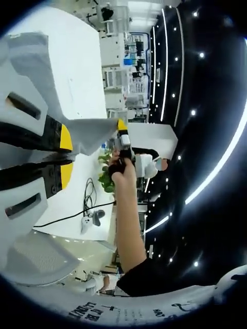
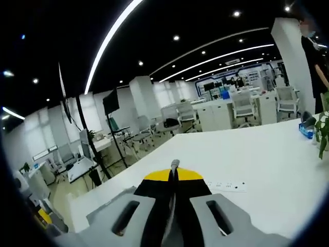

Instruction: Fold the towel on the table until its edges align and the towel forms a compact rectangular stack.

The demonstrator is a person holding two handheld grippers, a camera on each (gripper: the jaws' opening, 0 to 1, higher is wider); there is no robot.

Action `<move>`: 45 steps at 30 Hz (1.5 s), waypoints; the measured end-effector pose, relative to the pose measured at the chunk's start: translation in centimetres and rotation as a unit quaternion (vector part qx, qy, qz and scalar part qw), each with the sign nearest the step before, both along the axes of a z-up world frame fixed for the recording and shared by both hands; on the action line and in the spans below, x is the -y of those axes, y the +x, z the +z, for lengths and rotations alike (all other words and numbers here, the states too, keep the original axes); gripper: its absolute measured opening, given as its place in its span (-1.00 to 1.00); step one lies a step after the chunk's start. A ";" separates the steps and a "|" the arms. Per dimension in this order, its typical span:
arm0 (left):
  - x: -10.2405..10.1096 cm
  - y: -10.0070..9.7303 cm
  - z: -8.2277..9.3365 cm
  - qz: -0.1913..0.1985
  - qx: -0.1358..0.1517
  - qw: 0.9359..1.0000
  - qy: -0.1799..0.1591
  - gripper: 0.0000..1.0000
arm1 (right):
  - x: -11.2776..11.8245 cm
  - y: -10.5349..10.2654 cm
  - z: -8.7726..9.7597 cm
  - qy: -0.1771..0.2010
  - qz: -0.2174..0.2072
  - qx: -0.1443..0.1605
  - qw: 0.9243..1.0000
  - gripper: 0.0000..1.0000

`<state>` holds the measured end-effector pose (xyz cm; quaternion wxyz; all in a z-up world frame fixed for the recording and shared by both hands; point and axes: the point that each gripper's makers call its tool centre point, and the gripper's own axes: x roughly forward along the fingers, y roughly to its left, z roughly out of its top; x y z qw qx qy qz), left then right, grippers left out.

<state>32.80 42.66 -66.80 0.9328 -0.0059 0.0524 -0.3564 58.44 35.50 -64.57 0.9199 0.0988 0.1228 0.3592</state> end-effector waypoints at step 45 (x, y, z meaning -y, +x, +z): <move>-17.9 -2.5 -3.9 0.208 -0.049 0.976 -0.044 -0.88 | -18.8 -1.2 -0.6 -0.012 0.127 -0.005 0.992 -1.00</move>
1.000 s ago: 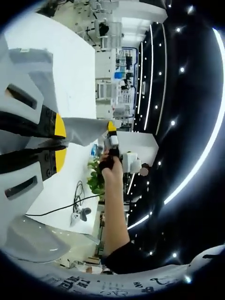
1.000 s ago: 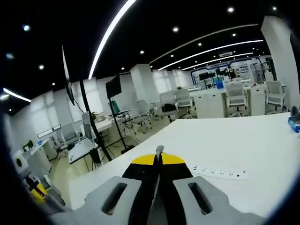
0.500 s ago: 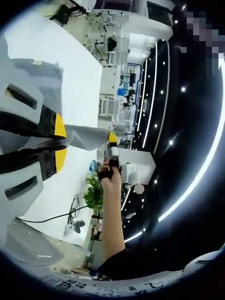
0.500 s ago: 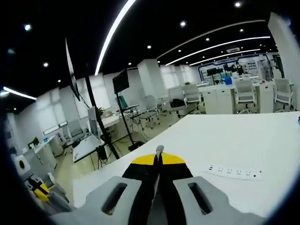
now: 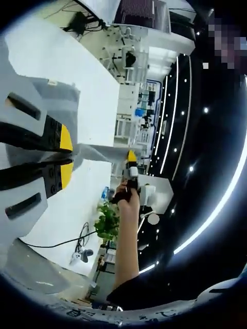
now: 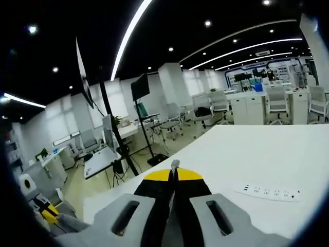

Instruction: Fold the towel on the table until its edges align and the towel forms a compact rectangular stack.

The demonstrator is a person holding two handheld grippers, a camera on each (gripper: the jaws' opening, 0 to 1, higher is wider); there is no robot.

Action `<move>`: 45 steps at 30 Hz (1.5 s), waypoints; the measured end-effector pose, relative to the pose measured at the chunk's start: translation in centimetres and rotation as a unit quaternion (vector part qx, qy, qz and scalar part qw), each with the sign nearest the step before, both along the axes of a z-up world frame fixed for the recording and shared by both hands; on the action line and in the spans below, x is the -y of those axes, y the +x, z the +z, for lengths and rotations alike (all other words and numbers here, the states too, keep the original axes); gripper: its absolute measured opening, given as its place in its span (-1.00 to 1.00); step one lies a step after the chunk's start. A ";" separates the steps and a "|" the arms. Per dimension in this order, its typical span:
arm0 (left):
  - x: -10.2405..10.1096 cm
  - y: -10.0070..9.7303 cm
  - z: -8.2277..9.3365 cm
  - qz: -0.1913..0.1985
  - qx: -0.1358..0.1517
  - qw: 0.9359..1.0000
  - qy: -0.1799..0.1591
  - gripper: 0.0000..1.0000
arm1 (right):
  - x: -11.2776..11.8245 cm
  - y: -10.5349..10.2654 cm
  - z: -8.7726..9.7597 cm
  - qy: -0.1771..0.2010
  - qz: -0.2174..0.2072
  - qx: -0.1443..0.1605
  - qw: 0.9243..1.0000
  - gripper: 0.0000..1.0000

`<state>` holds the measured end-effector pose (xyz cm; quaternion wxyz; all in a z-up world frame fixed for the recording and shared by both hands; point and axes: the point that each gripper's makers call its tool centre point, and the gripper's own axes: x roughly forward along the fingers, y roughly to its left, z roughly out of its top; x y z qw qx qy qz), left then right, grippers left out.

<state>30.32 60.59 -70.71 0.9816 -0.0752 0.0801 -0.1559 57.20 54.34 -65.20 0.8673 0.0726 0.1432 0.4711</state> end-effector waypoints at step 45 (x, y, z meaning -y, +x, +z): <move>-10.3 -1.7 -11.5 0.186 -0.121 0.975 -0.013 -0.88 | -12.2 0.1 -9.8 -0.006 0.056 -0.073 0.996 -1.00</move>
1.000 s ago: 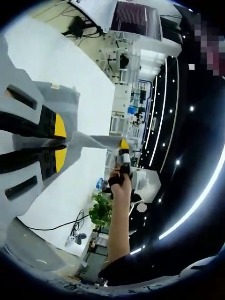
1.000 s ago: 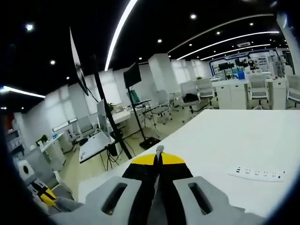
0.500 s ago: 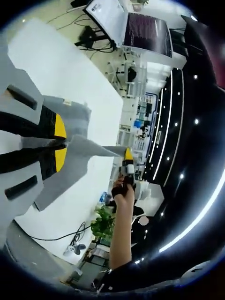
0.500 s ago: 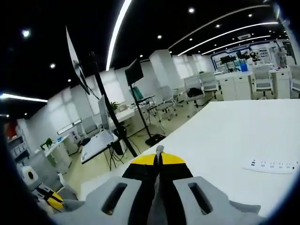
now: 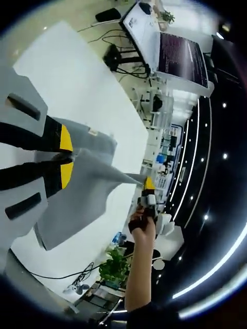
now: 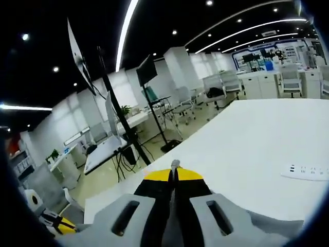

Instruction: Fold the towel on the table until its edges align and the towel forms a compact rectangular stack.

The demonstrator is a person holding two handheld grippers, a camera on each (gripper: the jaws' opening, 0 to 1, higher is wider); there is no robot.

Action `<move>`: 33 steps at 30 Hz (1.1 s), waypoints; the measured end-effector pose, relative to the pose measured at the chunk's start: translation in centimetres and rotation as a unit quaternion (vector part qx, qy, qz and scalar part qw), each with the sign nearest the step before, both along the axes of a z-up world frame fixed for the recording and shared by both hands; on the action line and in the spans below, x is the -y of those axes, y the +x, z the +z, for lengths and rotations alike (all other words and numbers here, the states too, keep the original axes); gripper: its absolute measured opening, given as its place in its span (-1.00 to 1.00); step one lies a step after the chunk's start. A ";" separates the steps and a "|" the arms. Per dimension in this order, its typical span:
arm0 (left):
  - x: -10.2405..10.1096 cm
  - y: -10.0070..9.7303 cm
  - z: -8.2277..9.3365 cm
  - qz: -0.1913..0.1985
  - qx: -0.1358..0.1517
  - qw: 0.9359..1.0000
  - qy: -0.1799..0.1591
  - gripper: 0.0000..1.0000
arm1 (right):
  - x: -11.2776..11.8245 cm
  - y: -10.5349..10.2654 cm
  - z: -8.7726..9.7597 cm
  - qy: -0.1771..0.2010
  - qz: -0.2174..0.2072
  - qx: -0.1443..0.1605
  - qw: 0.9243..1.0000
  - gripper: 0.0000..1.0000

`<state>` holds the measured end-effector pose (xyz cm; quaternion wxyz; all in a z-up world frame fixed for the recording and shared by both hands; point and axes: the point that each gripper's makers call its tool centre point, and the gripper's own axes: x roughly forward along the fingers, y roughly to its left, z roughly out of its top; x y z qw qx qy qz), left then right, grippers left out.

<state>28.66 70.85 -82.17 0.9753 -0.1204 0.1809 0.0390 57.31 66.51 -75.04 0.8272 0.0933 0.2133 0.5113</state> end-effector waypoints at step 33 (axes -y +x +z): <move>-1.6 -0.5 -6.1 0.041 -0.055 0.996 -0.050 -0.91 | -7.0 1.1 -8.3 -0.045 -0.008 -0.035 0.998 -1.00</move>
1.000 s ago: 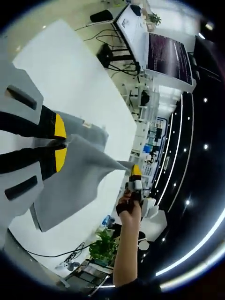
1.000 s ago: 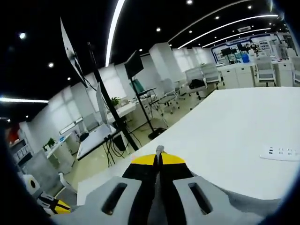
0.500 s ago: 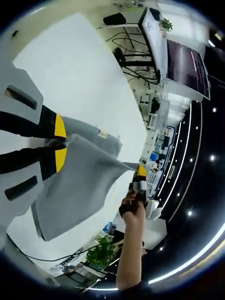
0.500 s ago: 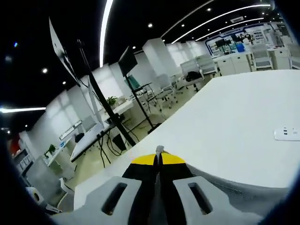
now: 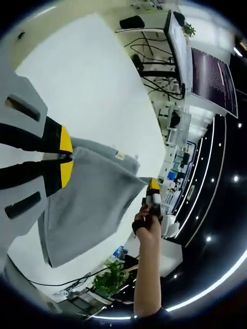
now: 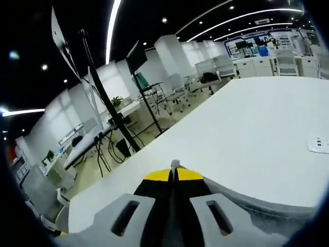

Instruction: Fold the towel on the table until its edges align and the towel forms a compact rectangular stack.

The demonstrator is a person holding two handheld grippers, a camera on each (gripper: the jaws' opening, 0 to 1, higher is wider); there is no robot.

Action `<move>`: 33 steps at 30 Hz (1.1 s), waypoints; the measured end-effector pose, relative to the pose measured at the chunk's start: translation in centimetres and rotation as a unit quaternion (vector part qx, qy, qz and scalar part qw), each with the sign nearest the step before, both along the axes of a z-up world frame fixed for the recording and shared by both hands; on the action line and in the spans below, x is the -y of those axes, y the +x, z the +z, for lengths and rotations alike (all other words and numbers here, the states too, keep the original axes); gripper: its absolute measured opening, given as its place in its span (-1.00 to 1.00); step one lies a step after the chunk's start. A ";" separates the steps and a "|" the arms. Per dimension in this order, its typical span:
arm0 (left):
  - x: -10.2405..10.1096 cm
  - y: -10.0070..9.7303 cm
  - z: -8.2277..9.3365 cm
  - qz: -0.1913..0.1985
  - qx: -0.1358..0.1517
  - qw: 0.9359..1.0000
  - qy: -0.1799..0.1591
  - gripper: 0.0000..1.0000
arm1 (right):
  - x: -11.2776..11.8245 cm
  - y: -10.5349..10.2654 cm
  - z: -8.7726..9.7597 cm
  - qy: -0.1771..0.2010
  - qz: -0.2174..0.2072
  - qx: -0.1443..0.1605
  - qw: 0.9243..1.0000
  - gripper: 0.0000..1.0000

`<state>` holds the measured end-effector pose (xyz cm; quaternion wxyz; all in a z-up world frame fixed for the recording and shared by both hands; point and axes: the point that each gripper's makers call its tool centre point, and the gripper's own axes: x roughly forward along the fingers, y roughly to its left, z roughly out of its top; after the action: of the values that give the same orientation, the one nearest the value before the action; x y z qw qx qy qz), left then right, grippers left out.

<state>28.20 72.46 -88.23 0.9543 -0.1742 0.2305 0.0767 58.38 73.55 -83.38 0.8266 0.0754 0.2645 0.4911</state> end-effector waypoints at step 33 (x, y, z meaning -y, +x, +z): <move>-2.3 0.8 -1.8 -0.039 -0.058 0.996 0.053 -0.63 | 11.4 0.2 -2.9 -0.157 0.060 0.101 0.981 -0.60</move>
<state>29.02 74.78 -90.01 0.9495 -0.1094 0.2875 0.0619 58.58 62.19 -86.30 0.8194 -0.1215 0.2581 0.4973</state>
